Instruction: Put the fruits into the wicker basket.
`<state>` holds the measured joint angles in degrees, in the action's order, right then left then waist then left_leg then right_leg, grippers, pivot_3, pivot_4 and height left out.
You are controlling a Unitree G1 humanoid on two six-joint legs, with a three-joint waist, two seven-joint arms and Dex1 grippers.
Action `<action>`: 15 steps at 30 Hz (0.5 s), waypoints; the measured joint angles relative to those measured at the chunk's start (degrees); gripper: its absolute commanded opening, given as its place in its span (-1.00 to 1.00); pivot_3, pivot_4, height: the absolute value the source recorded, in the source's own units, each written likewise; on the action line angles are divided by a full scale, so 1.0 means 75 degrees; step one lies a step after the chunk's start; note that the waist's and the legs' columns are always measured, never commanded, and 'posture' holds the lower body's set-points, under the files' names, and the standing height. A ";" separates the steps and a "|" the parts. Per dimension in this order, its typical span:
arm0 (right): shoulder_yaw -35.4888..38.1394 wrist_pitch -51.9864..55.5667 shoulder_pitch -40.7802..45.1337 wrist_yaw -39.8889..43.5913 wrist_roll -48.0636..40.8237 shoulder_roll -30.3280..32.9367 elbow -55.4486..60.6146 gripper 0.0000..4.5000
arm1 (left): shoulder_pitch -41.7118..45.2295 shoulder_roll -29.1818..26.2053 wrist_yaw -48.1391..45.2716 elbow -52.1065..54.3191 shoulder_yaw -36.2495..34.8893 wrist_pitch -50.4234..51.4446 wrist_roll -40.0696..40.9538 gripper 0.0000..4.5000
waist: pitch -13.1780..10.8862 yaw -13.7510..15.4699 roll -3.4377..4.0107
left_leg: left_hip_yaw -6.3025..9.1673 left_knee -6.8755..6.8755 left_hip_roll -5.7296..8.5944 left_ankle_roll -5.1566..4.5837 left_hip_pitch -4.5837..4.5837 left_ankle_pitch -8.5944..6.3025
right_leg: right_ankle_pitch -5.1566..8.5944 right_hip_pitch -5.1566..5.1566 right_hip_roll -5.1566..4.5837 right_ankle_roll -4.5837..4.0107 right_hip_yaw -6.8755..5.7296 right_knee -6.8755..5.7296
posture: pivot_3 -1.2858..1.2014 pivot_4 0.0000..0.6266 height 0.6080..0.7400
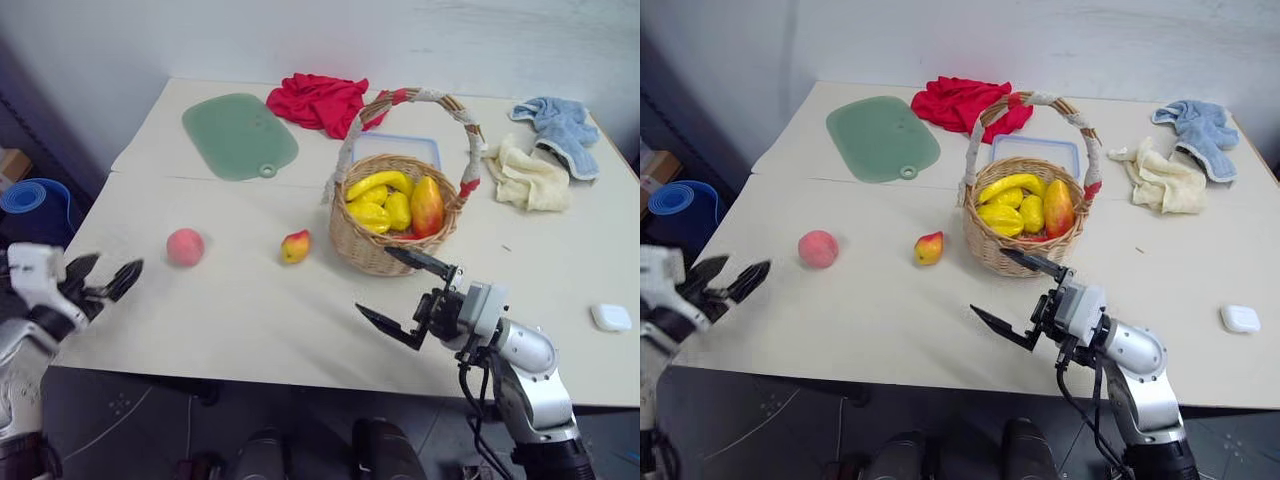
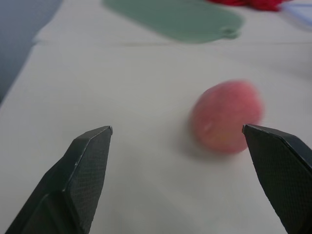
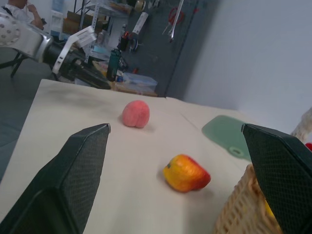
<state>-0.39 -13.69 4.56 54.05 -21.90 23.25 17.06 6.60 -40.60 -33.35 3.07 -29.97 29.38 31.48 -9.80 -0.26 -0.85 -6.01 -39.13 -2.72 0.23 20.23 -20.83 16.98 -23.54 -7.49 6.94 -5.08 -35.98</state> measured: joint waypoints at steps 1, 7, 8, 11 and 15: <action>0.0004 0.0004 0.0042 0.0004 0.0003 0.0024 -0.0100 0.99 | 0.0163 -0.0082 -0.0092 -0.0001 0.0180 0.0036 -0.0017 1.00 | 0.0000 -0.0002 0.0000 | -0.0006 0.0000 0.0004 0.0000 0.0002 0.0000 | 0.0000 -0.0001 0.0002 0.0000 -0.0018 0.0004 | 0.03 -0.52 1.00; 0.0118 0.0005 0.0236 -0.0042 -0.0009 0.0185 -0.0446 0.99 | 0.2038 -0.0429 -0.0247 -0.1392 0.1808 0.0146 -0.0974 1.00 | -0.0007 -0.0067 0.0009 | -0.0050 0.0000 0.0001 0.0005 0.0007 -0.0001 | -0.0002 -0.0008 0.0008 -0.0008 -0.0112 0.0008 | 0.03 -0.52 1.00; 0.0130 0.0004 0.0237 -0.0096 -0.0010 0.0184 -0.0457 0.99 | 0.2176 -0.0461 -0.0287 -0.1590 0.2052 0.0122 -0.1173 1.00 | -0.0008 -0.0092 0.0010 | -0.0074 0.0001 0.0001 0.0005 0.0006 0.0000 | -0.0002 -0.0007 0.0007 -0.0008 -0.0113 0.0007 | 0.03 -0.52 1.00; 0.0139 0.0003 0.0220 -0.0263 -0.0009 0.0167 -0.0493 1.00 | 0.2385 -0.0447 -0.0412 -0.2235 0.2620 0.0063 -0.1644 0.82 | -0.0009 -0.0150 0.0008 | -0.0094 0.0000 0.0001 0.0005 0.0008 0.0000 | -0.0002 -0.0007 0.0005 -0.0008 -0.0116 0.0008 | 0.03 -0.52 1.00; 0.0160 -0.0001 0.0146 -0.0455 -0.0007 0.0165 -0.0497 1.00 | 0.2475 -0.0438 -0.0488 -0.2580 0.2845 -0.0105 -0.1987 0.35 | -0.0009 -0.0159 0.0008 | -0.0093 -0.0001 -0.0002 0.0005 0.0008 0.0000 | -0.0001 -0.0007 0.0005 -0.0008 -0.0118 0.0007 | 0.03 -0.52 1.00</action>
<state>0.80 -13.69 5.65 50.64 -21.95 24.49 13.33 25.16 -43.89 -37.01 -16.28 -8.64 28.60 16.58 -9.87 -1.45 -0.79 -6.71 -39.14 -2.73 0.26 20.28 -20.84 16.97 -23.59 -7.45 6.88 -5.96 -35.93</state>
